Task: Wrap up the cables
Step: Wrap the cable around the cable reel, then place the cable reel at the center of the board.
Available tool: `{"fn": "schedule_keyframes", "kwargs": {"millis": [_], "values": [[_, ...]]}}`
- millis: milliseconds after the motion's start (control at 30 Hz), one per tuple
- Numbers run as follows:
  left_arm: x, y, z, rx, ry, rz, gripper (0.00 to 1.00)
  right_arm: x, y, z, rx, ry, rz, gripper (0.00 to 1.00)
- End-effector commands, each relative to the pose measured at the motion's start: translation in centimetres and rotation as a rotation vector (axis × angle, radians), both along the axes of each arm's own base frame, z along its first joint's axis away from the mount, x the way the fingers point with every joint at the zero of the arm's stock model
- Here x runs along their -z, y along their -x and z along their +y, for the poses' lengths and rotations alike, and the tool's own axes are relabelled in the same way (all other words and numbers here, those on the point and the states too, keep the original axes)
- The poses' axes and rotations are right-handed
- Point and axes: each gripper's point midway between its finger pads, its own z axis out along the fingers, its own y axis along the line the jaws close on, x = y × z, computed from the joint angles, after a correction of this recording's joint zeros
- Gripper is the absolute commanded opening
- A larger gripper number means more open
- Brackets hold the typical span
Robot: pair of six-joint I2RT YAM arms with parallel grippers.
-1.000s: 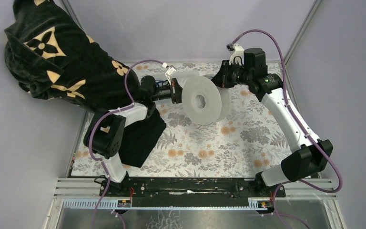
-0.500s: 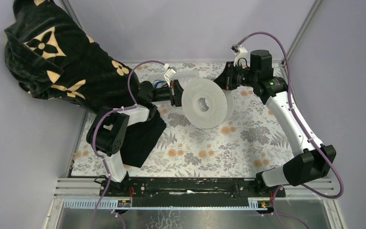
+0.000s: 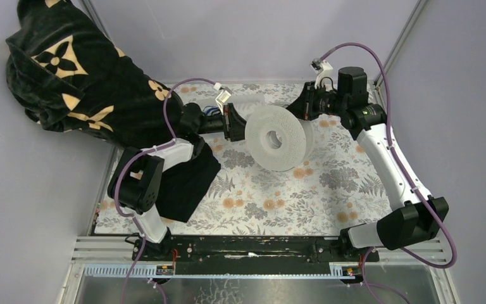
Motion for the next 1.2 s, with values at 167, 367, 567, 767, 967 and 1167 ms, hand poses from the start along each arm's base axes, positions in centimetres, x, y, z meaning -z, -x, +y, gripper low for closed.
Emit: {"fn": "schedule_keyframes", "kwargs": {"millis": [167, 367, 567, 767, 967, 1167], "values": [[-2.5, -0.3, 1.9, -0.042, 0.014, -0.153, 0.49, -2.0, -1.5, -2.1, 0.109, -0.001, -0.101, 0.0], [-2.9, -0.8, 3.2, -0.075, 0.012, -0.165, 0.52, -0.8, -1.4, -2.3, 0.107, -0.006, -0.072, 0.0], [-3.8, -1.5, 4.7, -0.121, 0.014, -0.187, 0.55, -0.3, -1.3, -2.3, 0.104, -0.011, -0.058, 0.0], [-4.5, -2.5, 6.3, -0.193, -0.008, -0.213, 0.58, 0.5, -1.6, -2.3, 0.115, -0.013, -0.039, 0.0], [-4.7, -3.9, 7.6, -0.293, -0.088, -0.253, 0.64, 2.6, -2.7, -2.0, 0.137, -0.028, 0.026, 0.0], [-4.5, -4.8, 9.1, -0.402, -0.218, -0.316, 0.71, 6.0, -4.3, -1.2, 0.158, -0.086, 0.111, 0.0]]}}
